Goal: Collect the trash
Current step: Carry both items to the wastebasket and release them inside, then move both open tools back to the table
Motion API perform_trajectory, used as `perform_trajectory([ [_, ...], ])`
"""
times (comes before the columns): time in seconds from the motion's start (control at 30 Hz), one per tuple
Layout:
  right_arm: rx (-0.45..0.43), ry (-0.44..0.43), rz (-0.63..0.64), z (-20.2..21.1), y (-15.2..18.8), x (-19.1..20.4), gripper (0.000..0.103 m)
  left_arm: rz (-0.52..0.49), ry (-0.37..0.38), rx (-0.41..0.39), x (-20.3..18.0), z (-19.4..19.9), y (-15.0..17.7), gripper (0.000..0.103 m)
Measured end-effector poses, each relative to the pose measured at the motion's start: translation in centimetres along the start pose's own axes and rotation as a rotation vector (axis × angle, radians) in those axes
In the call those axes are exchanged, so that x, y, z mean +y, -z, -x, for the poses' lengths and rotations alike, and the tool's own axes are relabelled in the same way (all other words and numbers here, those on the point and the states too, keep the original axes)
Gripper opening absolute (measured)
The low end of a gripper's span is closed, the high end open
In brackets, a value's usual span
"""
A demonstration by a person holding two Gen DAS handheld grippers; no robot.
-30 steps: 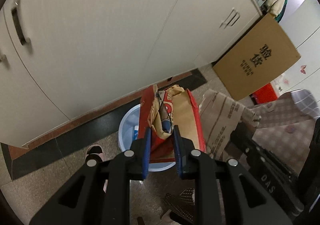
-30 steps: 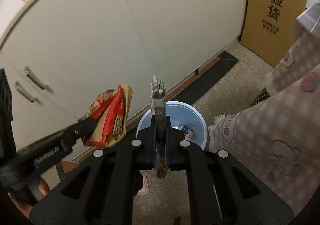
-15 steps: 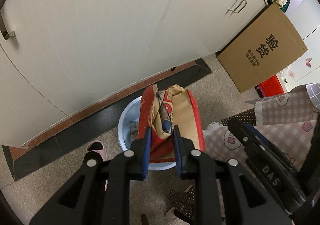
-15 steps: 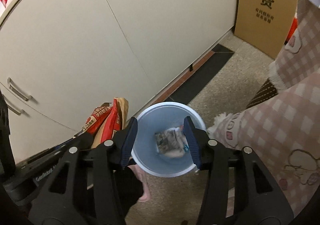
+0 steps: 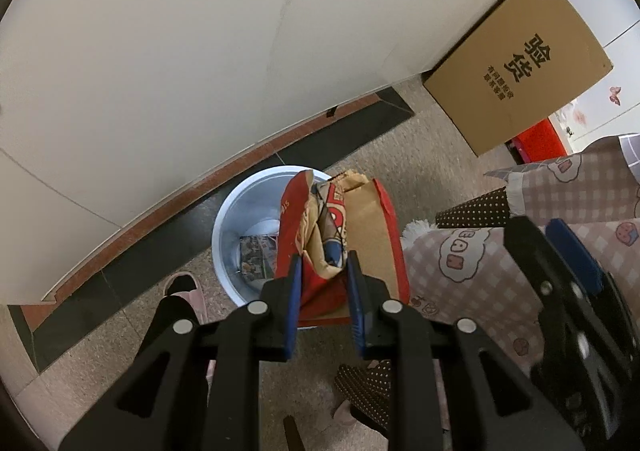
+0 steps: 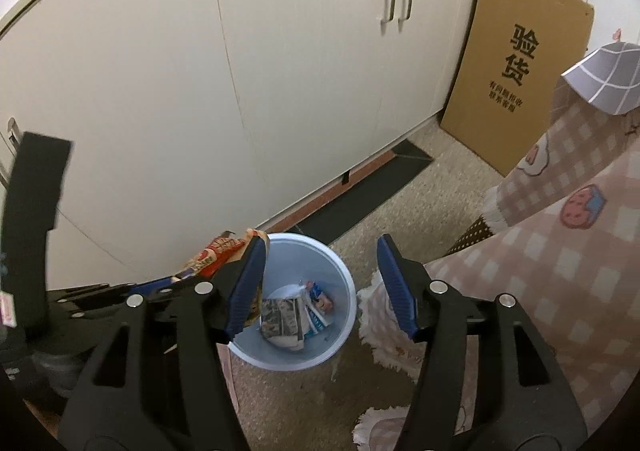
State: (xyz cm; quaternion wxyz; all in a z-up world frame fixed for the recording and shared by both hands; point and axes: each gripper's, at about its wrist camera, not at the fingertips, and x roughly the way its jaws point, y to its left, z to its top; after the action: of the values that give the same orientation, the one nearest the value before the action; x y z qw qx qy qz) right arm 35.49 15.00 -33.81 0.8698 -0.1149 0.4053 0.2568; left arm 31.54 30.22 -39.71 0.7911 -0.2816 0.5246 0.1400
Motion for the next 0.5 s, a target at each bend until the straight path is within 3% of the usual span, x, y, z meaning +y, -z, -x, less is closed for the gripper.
perform_trajectory([
  [0.1, -0.028, 0.009, -0.014, 0.8, 0.0, -0.5, 0.06, 0.008, 0.028, -0.022, -0.6, 0.6, -0.7, 0.023],
  [0.17, -0.04, 0.009, -0.034, 1.1, -0.1, -0.9, 0.06, 0.013, 0.023, -0.034, -0.8, 0.9, -1.1, 0.036],
  [0.2, -0.038, 0.0, -0.063, 1.2, -0.1, -1.5, 0.06, 0.016, 0.014, -0.043, -0.7, 1.2, -1.3, 0.053],
  [0.23, -0.036, -0.001, -0.078, 1.1, -0.1, -1.8, 0.061, 0.017, 0.009, -0.051, -0.7, 1.4, -1.3, 0.059],
  [0.5, -0.026, -0.016, -0.091, 2.0, 0.3, -2.3, 0.062, 0.034, -0.008, -0.053, 0.2, 3.1, -0.9, 0.059],
])
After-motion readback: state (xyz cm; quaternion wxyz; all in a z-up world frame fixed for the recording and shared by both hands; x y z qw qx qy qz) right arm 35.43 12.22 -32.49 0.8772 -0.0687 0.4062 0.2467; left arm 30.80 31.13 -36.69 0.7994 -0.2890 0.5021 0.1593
